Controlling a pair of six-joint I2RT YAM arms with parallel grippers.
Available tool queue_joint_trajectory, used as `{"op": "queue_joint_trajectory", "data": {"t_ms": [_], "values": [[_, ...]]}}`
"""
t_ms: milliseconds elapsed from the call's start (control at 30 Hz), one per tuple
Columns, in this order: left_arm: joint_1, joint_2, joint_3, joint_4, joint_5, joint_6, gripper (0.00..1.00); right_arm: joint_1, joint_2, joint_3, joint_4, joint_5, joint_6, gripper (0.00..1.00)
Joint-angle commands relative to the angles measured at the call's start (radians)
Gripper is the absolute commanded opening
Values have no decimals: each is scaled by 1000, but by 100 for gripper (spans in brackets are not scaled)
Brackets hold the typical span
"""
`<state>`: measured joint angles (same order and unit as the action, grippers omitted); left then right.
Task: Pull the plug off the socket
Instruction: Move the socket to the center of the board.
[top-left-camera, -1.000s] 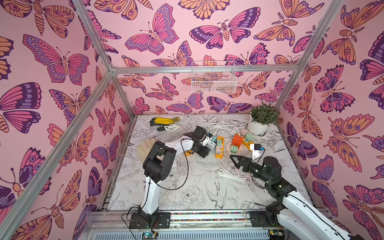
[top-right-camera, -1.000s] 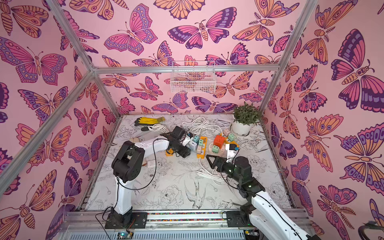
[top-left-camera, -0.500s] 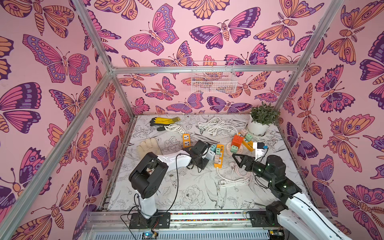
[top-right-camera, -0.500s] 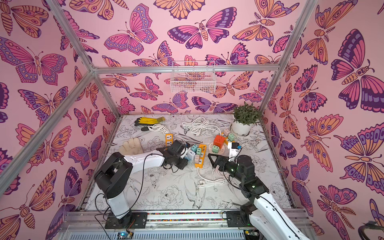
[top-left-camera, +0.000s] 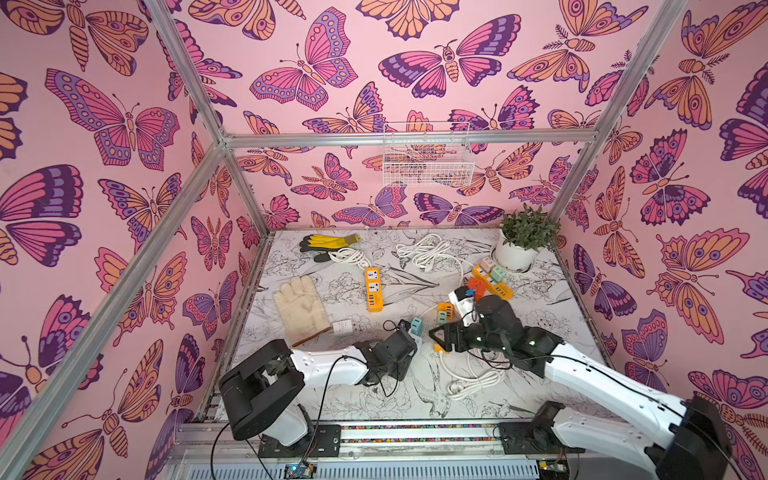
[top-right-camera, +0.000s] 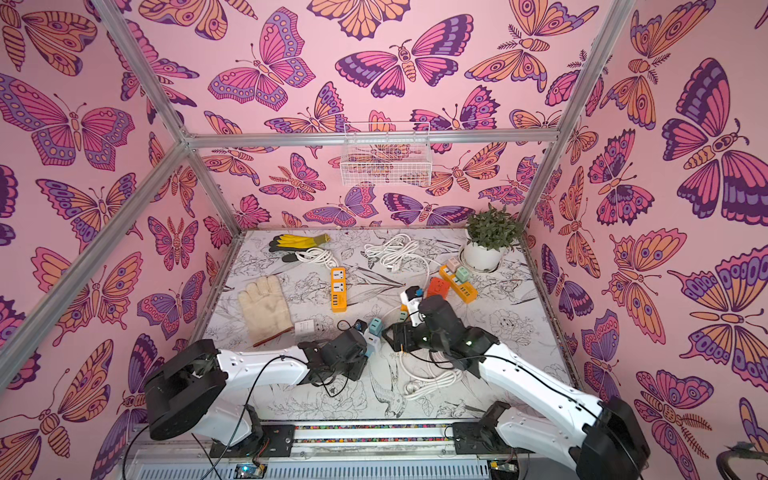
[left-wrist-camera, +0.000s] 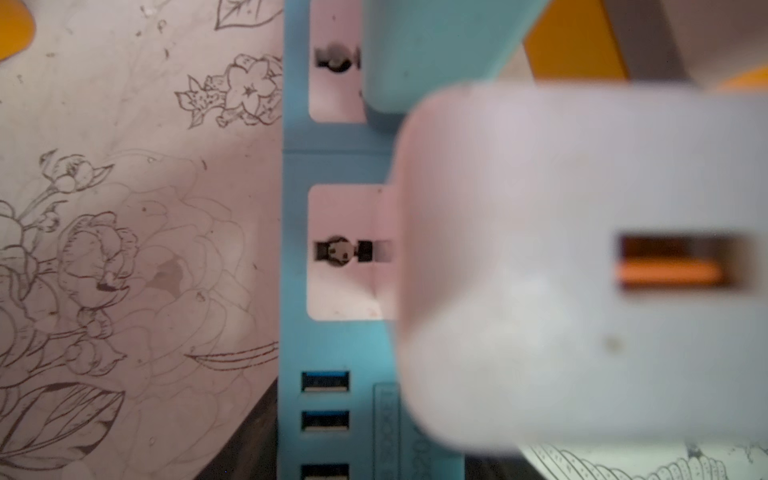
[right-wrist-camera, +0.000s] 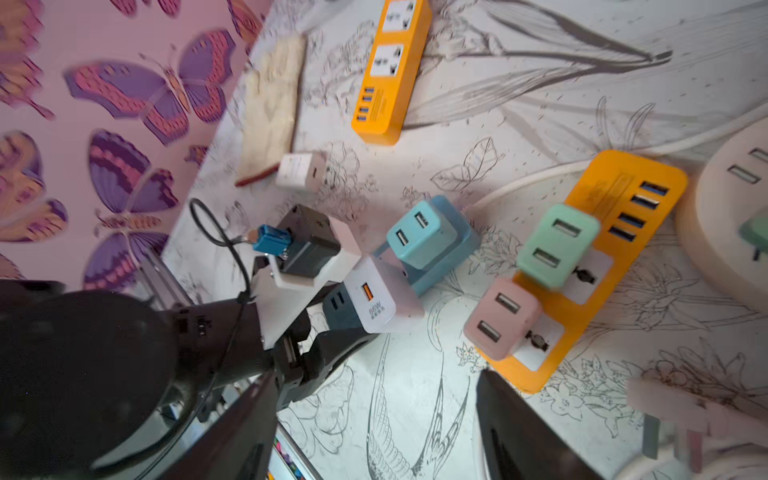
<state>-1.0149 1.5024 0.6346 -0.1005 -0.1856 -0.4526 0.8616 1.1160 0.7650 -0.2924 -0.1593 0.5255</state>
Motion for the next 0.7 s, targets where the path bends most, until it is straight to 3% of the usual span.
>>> {"op": "queue_joint_trajectory", "data": {"t_ms": [0,133,233,400,500,567,667], "values": [[-52,24,-80,4,49,64,54,51,89,88,-140,166,6,77],[-54,59,-89,28,53,78,69,52,142,143,-147,129,-132,79],[-53,34,-99,47,39,78,81,47,103,92,-53,83,-288,80],[-52,-99,-189,143,16,92,83,45,44,-17,158,-32,-439,77],[-52,-212,-294,281,-15,82,82,36,47,-37,174,1,-463,77],[-52,-289,-402,382,-32,68,82,21,56,-40,172,-32,-471,75],[-52,-328,-451,475,-41,84,82,22,109,-43,206,-113,-490,72]]}}
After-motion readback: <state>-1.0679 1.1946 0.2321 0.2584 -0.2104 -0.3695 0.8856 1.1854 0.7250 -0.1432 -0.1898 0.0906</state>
